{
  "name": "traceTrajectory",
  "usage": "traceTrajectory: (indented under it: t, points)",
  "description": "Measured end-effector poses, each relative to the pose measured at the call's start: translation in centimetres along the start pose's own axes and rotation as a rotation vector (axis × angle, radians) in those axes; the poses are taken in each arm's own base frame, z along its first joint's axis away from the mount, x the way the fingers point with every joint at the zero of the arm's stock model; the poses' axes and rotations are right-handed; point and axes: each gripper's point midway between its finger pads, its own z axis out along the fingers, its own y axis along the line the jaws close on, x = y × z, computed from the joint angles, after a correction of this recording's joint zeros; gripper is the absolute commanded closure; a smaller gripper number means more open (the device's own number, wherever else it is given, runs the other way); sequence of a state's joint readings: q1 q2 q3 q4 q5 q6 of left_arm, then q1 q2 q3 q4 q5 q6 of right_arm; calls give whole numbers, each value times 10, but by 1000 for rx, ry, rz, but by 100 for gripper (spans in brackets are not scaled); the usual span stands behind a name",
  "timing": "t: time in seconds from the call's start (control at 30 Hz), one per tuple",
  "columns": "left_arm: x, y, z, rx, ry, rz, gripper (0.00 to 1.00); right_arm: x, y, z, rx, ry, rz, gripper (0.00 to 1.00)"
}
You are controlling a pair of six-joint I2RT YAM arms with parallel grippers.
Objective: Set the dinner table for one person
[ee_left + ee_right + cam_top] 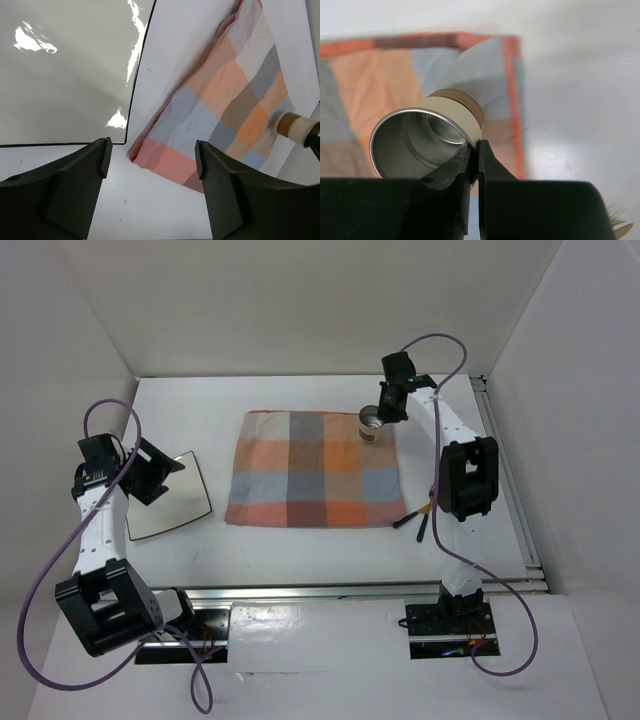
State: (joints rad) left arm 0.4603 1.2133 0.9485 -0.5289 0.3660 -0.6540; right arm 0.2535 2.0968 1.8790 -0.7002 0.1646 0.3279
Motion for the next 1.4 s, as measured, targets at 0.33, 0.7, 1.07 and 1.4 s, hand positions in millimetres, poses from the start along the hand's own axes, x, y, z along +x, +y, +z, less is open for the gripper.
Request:
traceTrajectory:
  t: [0.33,0.7,1.07,1.4]
  points:
    - [4,1,0,-6,14,24,15,-32,-42,19,19,-22,69,100]
    - [3,1,0,-4,12,25,15,-9,-40,55,10,52,48,94]
    - [-6,4,-1,-55,-13,9,8,-14,-30,53,-45,51,47,0]
    - [-31,37,-18,-280,-122,-84,0,-63,-11,-34,-169,-102,54,0]
